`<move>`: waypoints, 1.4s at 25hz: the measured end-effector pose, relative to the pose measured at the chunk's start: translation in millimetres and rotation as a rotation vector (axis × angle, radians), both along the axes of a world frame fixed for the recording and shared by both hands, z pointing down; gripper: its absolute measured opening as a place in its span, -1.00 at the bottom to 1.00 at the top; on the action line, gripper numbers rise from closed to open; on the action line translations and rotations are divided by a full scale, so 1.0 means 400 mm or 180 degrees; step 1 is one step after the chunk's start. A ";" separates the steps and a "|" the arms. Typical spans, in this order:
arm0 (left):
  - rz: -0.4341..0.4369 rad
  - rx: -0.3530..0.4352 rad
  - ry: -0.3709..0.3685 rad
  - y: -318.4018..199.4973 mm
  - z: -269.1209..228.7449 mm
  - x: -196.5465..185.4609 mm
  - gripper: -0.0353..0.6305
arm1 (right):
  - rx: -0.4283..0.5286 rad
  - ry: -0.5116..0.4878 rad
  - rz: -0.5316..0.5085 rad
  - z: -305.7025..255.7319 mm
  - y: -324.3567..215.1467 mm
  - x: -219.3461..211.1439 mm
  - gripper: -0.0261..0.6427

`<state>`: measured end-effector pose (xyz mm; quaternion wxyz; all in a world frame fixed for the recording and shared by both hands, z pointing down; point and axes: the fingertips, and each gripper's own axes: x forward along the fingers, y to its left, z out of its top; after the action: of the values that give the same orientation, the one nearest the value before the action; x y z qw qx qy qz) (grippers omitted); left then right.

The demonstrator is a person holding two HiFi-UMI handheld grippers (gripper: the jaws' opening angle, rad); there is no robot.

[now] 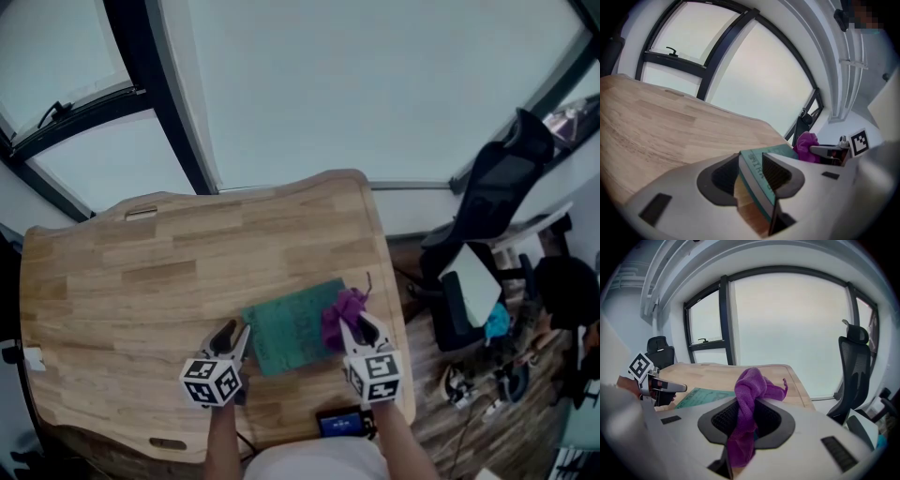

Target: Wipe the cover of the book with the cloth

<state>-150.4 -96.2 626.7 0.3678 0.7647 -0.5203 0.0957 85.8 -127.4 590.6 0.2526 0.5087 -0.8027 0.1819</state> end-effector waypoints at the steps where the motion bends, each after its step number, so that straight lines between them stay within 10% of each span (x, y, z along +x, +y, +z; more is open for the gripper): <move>1: 0.0014 -0.0029 0.0020 -0.001 0.005 0.003 -0.48 | -0.0004 0.0006 -0.0009 0.002 -0.006 0.000 -0.68; 35: 0.0155 -0.0380 0.0091 -0.018 0.057 0.048 -0.43 | -0.0147 0.0117 -0.0126 0.048 -0.081 -0.025 -0.68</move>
<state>-131.1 -103.6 649.3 0.4178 0.7551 -0.4896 0.1246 75.8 -159.6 609.8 0.2826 0.4900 -0.8034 0.1860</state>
